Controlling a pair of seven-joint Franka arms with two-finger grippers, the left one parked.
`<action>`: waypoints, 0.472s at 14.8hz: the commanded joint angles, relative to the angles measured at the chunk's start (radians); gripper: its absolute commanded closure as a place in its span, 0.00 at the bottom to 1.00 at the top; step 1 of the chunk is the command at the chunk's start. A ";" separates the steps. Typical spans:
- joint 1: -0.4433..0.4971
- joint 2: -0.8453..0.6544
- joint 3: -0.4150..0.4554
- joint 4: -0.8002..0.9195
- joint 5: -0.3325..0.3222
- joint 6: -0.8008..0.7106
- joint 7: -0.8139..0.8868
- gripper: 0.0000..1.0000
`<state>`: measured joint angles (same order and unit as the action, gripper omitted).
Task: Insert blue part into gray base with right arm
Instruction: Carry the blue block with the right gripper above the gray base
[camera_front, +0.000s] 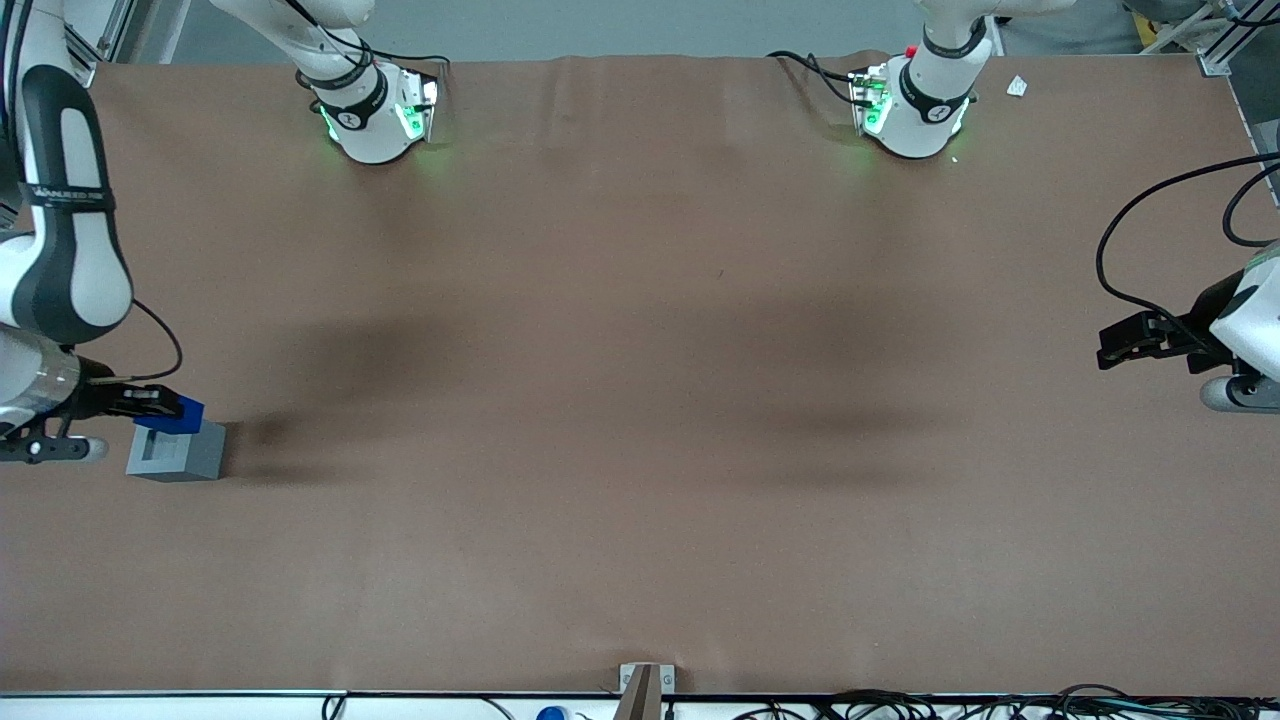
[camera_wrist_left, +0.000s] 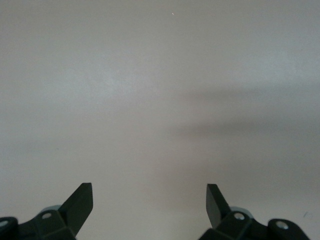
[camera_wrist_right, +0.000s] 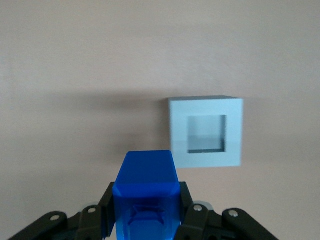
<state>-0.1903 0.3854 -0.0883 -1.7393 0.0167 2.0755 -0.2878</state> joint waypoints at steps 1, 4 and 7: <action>-0.037 0.003 0.019 0.010 -0.008 -0.012 -0.011 0.97; -0.047 0.006 0.018 0.012 -0.009 -0.011 -0.013 0.96; -0.066 0.042 0.018 0.082 -0.011 -0.009 -0.014 0.96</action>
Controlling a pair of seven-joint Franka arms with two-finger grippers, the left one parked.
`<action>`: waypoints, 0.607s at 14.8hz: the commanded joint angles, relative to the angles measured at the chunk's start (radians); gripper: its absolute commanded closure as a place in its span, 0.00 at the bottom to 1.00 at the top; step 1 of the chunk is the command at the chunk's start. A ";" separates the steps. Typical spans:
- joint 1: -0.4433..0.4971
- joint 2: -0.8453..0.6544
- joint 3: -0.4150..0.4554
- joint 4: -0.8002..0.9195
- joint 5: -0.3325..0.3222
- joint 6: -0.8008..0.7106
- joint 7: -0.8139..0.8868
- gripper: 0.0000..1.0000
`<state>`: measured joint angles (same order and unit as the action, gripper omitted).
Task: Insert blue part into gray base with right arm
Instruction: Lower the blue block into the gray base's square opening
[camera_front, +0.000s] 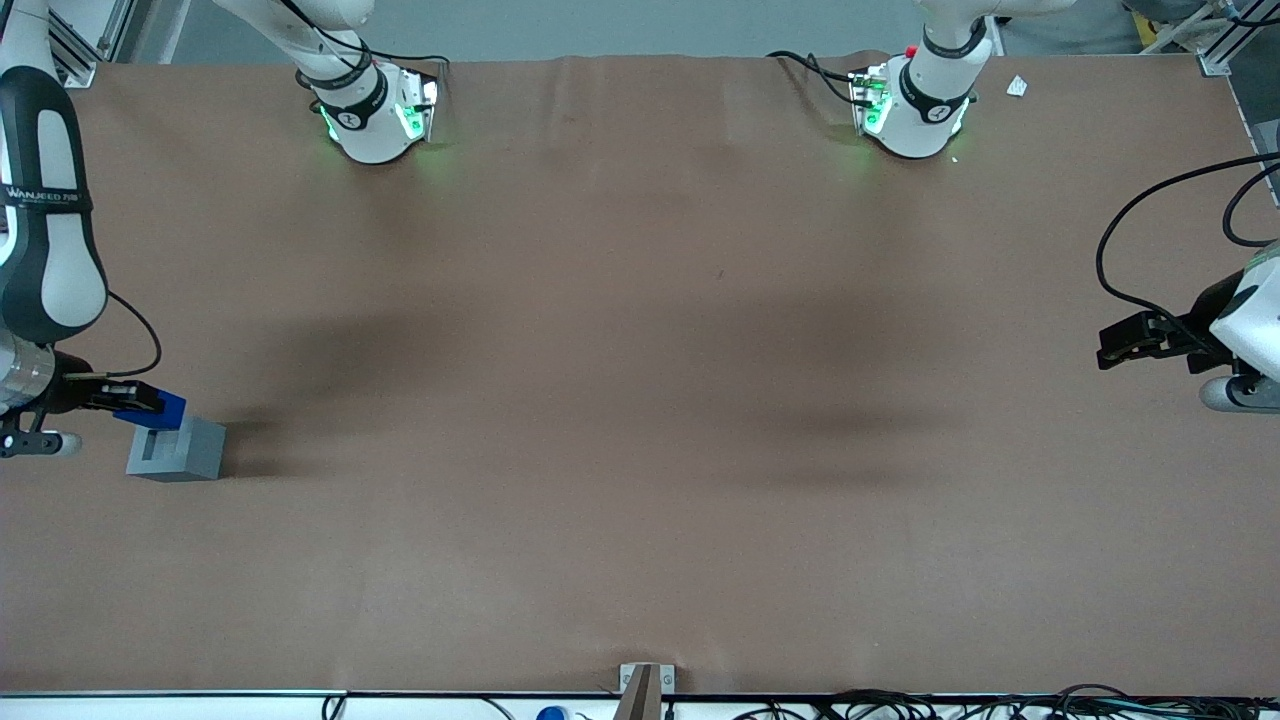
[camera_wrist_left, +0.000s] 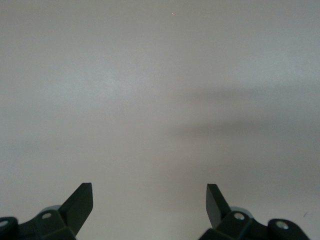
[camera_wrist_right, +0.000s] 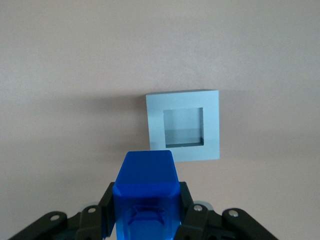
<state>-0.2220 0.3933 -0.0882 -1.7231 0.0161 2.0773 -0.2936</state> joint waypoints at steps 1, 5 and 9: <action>-0.048 0.057 0.018 0.098 -0.010 -0.011 -0.007 0.96; -0.049 0.139 0.018 0.169 -0.030 -0.006 -0.009 0.96; -0.045 0.157 0.018 0.172 -0.036 -0.005 -0.018 0.97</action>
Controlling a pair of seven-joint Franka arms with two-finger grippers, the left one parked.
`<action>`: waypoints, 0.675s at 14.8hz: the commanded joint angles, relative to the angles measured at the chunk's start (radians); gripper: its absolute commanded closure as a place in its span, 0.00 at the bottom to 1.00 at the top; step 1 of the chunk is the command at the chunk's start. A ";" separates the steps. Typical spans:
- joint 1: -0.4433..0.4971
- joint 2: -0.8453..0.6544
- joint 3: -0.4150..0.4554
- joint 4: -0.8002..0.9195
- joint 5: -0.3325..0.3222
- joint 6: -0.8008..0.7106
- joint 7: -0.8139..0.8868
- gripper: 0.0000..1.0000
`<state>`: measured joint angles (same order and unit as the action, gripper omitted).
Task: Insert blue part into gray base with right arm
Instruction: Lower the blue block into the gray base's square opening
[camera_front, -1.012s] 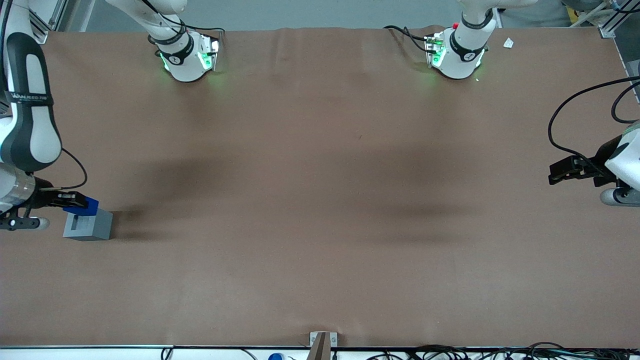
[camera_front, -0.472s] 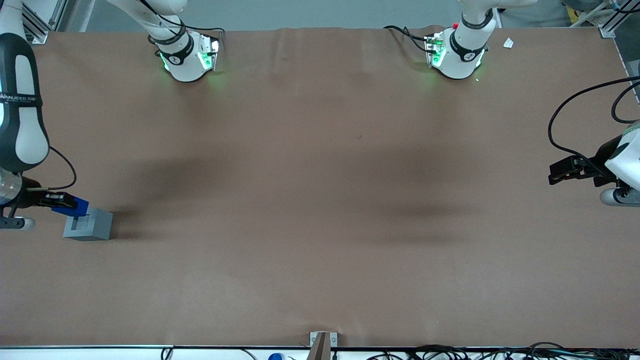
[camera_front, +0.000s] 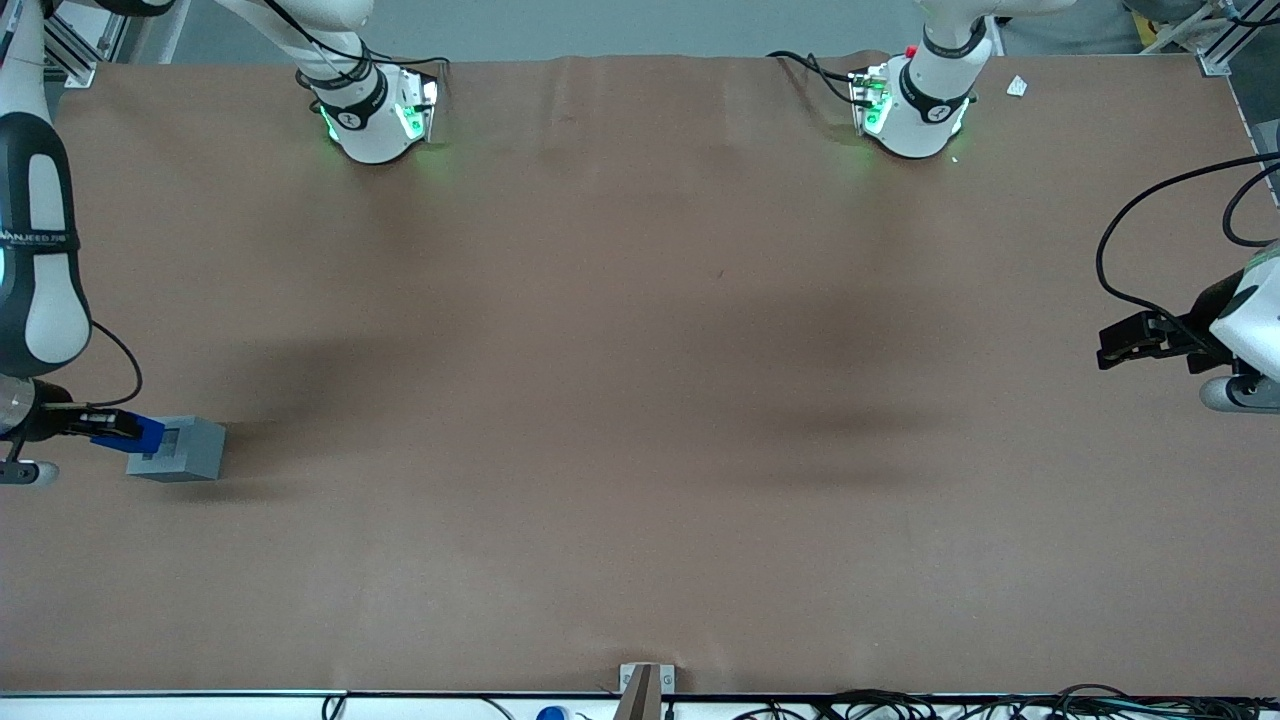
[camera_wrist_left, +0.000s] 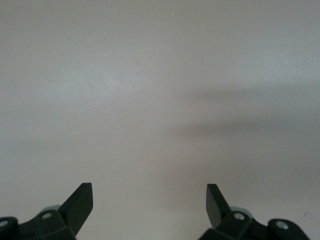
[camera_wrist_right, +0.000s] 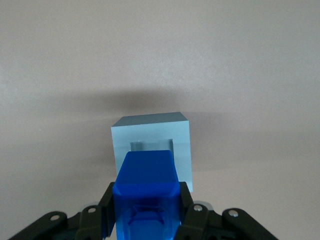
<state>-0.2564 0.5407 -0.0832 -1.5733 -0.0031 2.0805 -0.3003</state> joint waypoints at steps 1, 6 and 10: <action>-0.011 0.010 0.013 0.022 -0.024 -0.008 -0.029 0.97; -0.015 0.022 0.014 0.022 -0.021 -0.007 -0.033 0.97; -0.015 0.033 0.014 0.021 -0.020 -0.008 -0.033 0.97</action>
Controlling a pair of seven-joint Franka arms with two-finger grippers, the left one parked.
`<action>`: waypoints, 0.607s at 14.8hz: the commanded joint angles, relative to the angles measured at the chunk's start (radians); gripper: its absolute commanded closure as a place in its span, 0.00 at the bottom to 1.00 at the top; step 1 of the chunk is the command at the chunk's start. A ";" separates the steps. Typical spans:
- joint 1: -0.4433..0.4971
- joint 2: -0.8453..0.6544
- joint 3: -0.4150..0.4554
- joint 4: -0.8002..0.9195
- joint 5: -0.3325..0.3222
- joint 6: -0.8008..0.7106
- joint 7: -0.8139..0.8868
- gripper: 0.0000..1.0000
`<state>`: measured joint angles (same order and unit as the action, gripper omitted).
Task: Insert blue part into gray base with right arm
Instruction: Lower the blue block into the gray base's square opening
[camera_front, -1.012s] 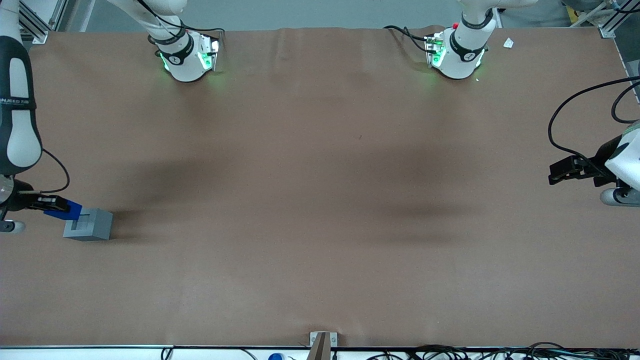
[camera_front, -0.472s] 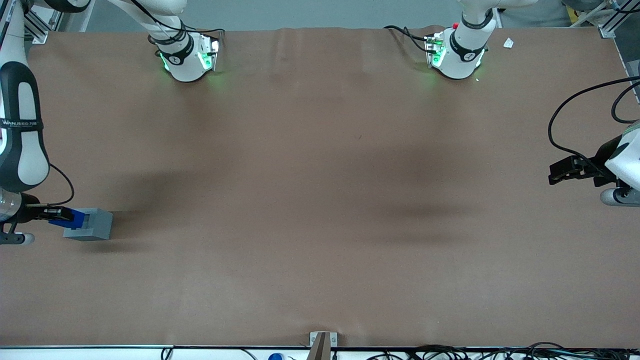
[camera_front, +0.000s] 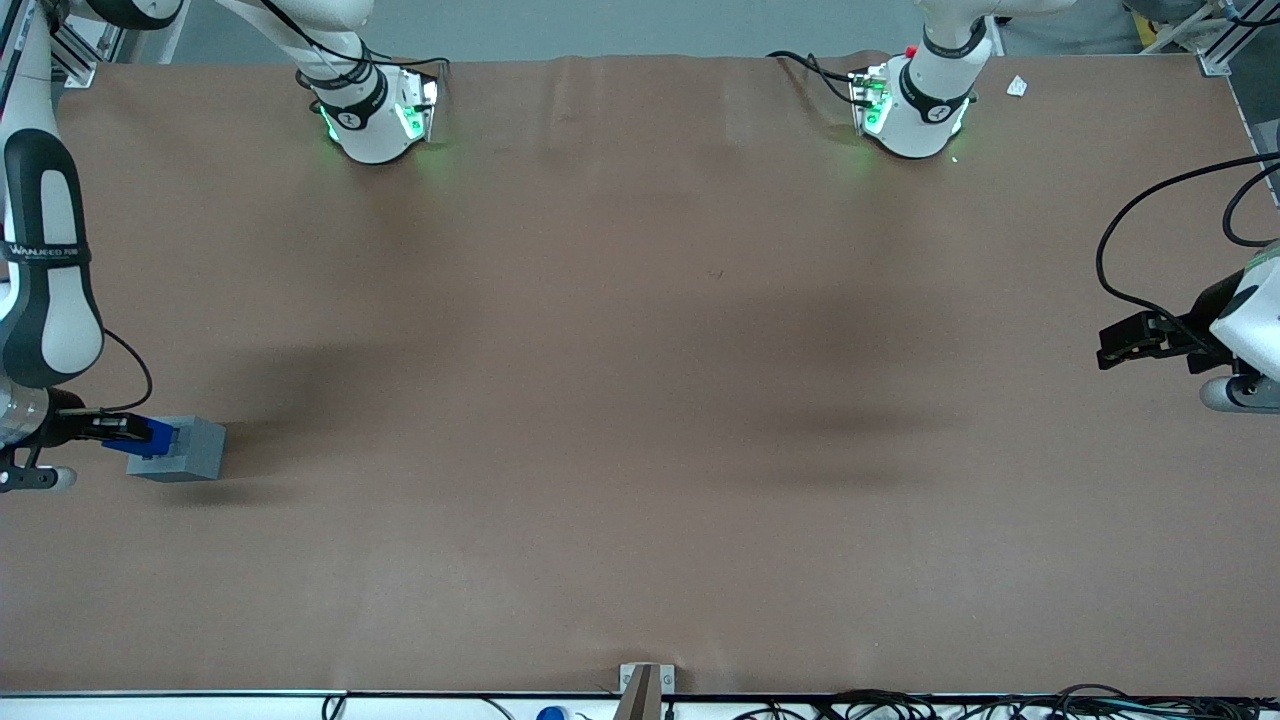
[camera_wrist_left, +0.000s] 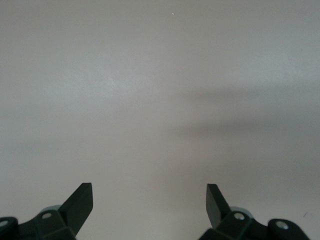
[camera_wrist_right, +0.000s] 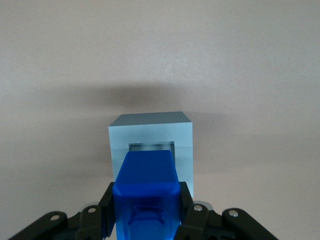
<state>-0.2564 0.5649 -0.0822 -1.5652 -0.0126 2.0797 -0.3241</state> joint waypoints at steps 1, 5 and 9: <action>-0.015 0.012 0.013 0.013 -0.010 -0.006 -0.010 0.97; -0.017 0.027 0.013 0.013 -0.010 -0.004 -0.010 0.97; -0.015 0.030 0.013 0.013 -0.015 -0.003 -0.010 0.97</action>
<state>-0.2566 0.5836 -0.0824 -1.5629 -0.0133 2.0797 -0.3247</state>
